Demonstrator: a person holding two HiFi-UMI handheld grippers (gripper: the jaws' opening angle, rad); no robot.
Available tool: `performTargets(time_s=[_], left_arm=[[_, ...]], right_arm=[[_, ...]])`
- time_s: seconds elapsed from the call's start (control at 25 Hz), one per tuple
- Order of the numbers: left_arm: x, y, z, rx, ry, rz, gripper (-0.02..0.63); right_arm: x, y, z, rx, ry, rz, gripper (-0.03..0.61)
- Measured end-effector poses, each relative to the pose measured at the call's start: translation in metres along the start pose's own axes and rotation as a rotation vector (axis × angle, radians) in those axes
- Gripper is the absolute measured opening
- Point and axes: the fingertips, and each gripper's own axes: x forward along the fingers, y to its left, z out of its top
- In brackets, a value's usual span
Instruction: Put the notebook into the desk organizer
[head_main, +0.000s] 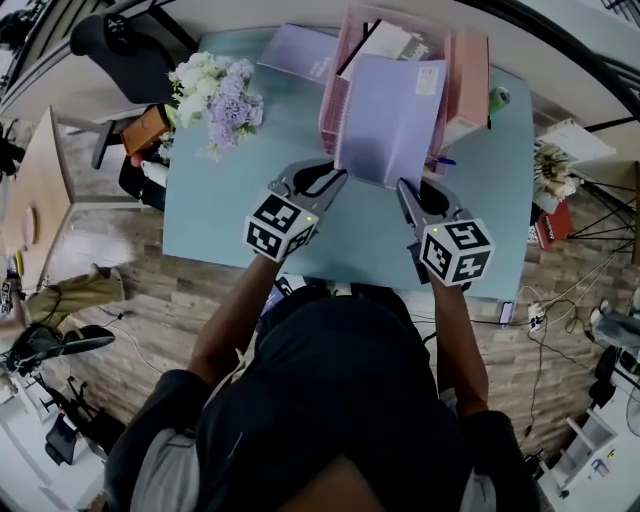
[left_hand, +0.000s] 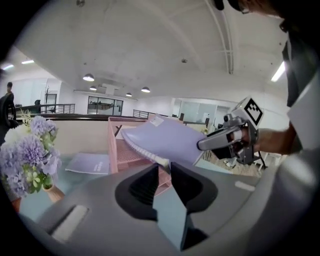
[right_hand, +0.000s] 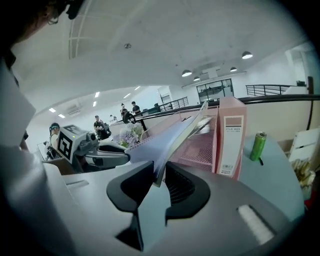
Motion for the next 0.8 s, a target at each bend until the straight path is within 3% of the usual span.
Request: performTargets(time_s=[0.2,0.32,0.56,0.64,0.72,0.8], left_arm=[[-0.014,-0.013,-0.011,0.020,0.014,-0.017,0.140],[-0.020,-0.017,-0.025,-0.035,0.016,-0.049,0.140],[-0.015,-0.026,-0.032,-0.414,-0.069,-0.306,0.142],[-0.015,-0.027,-0.023,-0.536,-0.135,-0.386,0.198],[-0.017,-0.027,-0.011,-0.625,-0.196,-0.451,0.243],[-0.018,-0.030,-0.003,-0.654,-0.209,-0.492,0.256]], right_arm=[[-0.009,0.016,-0.014,-0.035,0.005,-0.017,0.072],[-0.015,0.025,-0.021,-0.028,0.002,-0.014,0.064],[-0.022,0.019,-0.026,0.093,-0.020,-0.004,0.046],[-0.025,0.016,-0.025,0.170,-0.042,0.019,0.044],[-0.028,0.011,-0.026,0.236,-0.058,0.034,0.046],[-0.032,0.006,-0.029,0.282,-0.066,0.046,0.048]])
